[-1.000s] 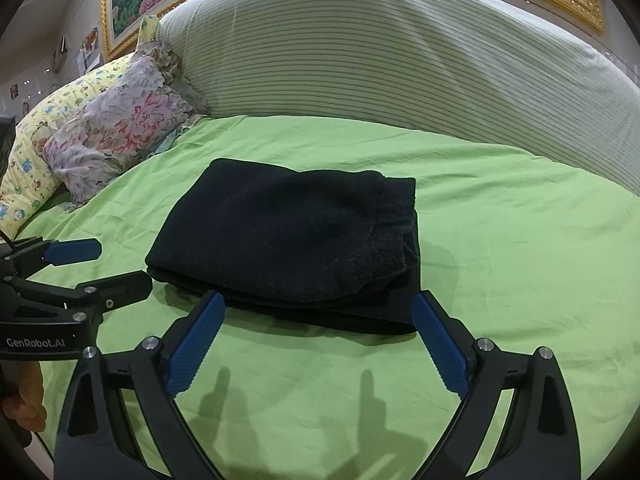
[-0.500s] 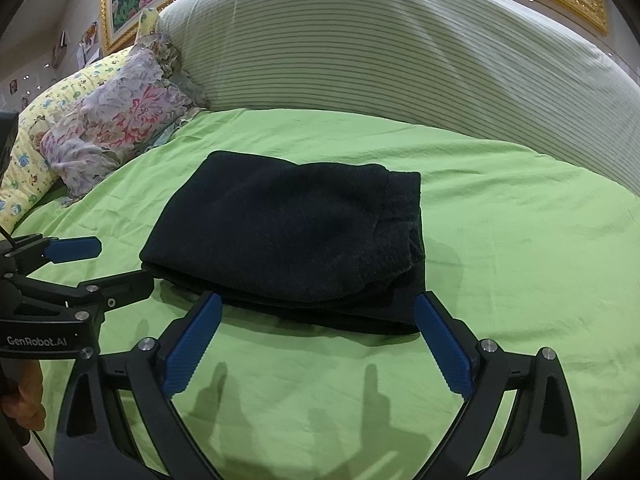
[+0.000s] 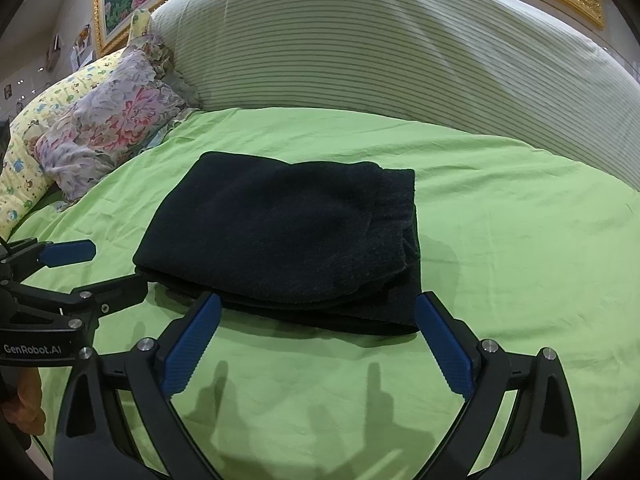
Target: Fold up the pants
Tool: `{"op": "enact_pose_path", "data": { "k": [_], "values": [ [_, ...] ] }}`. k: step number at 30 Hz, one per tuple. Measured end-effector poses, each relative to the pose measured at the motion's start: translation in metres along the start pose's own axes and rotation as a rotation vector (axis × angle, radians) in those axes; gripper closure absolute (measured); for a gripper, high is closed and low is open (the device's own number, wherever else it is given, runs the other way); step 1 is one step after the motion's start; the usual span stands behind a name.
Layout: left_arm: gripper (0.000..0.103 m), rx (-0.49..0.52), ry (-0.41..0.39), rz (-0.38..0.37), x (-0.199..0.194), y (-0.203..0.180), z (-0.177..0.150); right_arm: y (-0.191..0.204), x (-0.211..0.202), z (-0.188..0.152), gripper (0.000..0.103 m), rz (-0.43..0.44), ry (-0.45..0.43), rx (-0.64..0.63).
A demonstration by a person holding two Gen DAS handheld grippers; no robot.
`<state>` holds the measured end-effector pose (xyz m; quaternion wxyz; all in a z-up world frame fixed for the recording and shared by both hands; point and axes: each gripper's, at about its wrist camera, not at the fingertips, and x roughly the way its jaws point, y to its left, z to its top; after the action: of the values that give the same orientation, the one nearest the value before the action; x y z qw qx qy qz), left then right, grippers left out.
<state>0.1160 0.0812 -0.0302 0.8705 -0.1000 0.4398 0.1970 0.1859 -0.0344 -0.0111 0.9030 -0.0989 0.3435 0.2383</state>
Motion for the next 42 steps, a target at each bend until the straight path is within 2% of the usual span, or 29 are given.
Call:
{"op": "enact_pose_path", "data": {
  "k": [42],
  "values": [
    [0.010,0.007,-0.011,0.004,-0.006,-0.003,0.006,-0.010,-0.006,0.010,0.005,-0.007,-0.016,0.035]
  ]
}}
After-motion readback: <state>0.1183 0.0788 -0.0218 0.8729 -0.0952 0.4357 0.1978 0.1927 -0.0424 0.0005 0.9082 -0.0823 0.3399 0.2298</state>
